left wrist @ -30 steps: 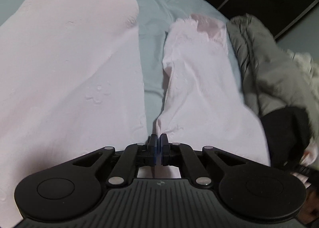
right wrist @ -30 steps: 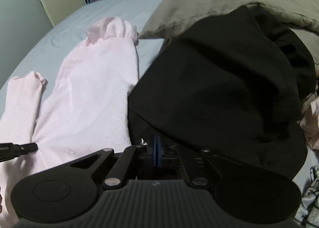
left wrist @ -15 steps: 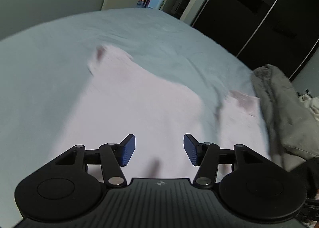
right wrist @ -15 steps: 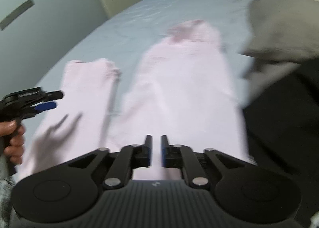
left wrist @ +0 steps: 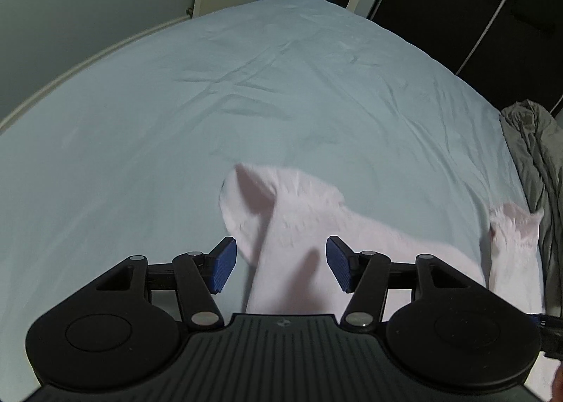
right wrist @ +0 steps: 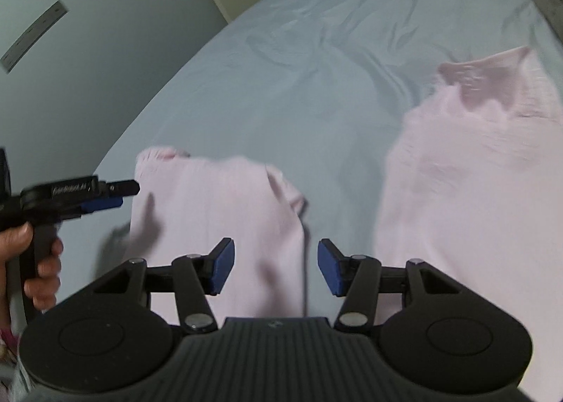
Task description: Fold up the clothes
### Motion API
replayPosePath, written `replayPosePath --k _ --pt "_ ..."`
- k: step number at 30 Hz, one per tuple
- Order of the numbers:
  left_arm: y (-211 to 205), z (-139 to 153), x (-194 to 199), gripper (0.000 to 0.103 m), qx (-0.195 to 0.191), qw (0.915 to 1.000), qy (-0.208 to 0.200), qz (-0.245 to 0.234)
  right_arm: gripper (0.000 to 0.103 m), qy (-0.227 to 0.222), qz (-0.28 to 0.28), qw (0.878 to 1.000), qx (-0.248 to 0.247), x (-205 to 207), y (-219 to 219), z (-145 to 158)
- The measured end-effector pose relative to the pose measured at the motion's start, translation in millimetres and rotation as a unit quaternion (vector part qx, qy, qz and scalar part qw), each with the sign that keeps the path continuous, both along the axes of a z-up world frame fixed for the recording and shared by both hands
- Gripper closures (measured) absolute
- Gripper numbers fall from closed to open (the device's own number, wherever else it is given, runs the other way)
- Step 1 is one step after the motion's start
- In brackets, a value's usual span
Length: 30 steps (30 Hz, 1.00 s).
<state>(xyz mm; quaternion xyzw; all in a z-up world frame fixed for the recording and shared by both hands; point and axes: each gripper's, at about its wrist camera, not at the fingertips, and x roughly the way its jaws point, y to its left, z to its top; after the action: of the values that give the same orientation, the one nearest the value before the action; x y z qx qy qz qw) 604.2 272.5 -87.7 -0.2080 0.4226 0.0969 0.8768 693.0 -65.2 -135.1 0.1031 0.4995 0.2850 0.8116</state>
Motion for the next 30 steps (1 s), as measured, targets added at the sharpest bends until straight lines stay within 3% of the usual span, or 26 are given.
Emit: replayPosePath --k 3,5,9,10,11,12,14,15,16,17,18,19,20,22,23,25,30 --pt "7.0 -16.6 17.7 0.048 -0.045 0.9984 0.032 -0.014 0.047 0.033 -0.023 0.999 0.026 22.1 7.8 -7.7" --pt "7.7 -26.2 27.2 0.048 -0.054 0.9967 0.057 -0.022 0.046 0.055 -0.025 0.998 0.035 33.9 13.7 -14.2" --pt "8.8 -31.3 35.1 0.049 -0.055 0.9958 0.066 -0.031 0.051 0.092 -0.015 0.995 0.036 43.2 26.1 -27.9" --pt "9.6 -31.7 35.6 0.068 -0.055 0.9957 0.067 -0.033 0.081 0.094 -0.011 0.995 0.031 42.7 28.7 -29.1" --pt "11.1 -31.6 36.3 0.102 -0.058 0.9954 0.067 -0.037 0.101 0.094 -0.004 0.995 0.024 42.0 31.1 -29.1" --pt "13.9 -29.7 36.1 0.103 -0.065 0.9955 0.059 -0.037 0.101 0.089 0.002 0.996 0.020 40.9 32.1 -27.1" --pt "17.1 -10.6 22.5 0.103 -0.076 0.9966 -0.004 -0.033 0.101 0.070 0.005 0.997 0.023 41.2 32.2 -17.8" --pt "16.0 6.0 11.3 0.103 -0.065 0.9949 -0.068 -0.037 0.101 0.056 -0.001 0.998 0.029 41.5 31.6 -8.9" --pt "12.2 24.3 -5.3 0.103 -0.048 0.9868 -0.146 -0.050 0.101 0.012 0.001 0.999 0.053 34.5 28.8 10.0" --pt "7.1 38.6 -23.1 0.103 -0.032 0.9720 -0.220 -0.077 0.101 -0.043 0.007 0.996 0.084 24.6 25.1 32.6" --pt "2.9 43.1 -32.6 0.103 -0.019 0.9641 -0.244 -0.102 0.101 -0.096 0.017 0.988 0.120 11.8 20.4 54.4" --pt "0.4 39.3 -33.5 0.103 -0.009 0.9669 -0.226 -0.119 0.101 -0.128 0.030 0.980 0.148 0.5 16.4 67.8" --pt "0.7 29.2 -31.2 0.103 -0.005 0.9748 -0.187 -0.122 0.102 -0.128 0.035 0.980 0.151 -5.0 15.3 68.8" --pt "7.4 -2.3 -22.9 0.103 -0.015 0.9920 -0.078 -0.098 0.101 -0.051 0.032 0.994 0.093 -1.0 20.5 41.3" --pt "11.1 -13.2 -24.5 0.103 -0.025 0.9946 -0.054 -0.086 0.101 -0.008 0.034 0.998 0.057 1.7 24.1 25.2" --pt "15.7 -26.1 -32.7 0.103 -0.044 0.9954 -0.039 -0.075 0.101 0.033 0.052 0.998 0.015 -2.8 29.2 5.7" --pt "15.2 -35.1 -55.2 0.103 -0.082 0.9922 -0.025 -0.090 0.101 0.112 0.104 0.988 0.018 -18.0 33.7 -9.0"
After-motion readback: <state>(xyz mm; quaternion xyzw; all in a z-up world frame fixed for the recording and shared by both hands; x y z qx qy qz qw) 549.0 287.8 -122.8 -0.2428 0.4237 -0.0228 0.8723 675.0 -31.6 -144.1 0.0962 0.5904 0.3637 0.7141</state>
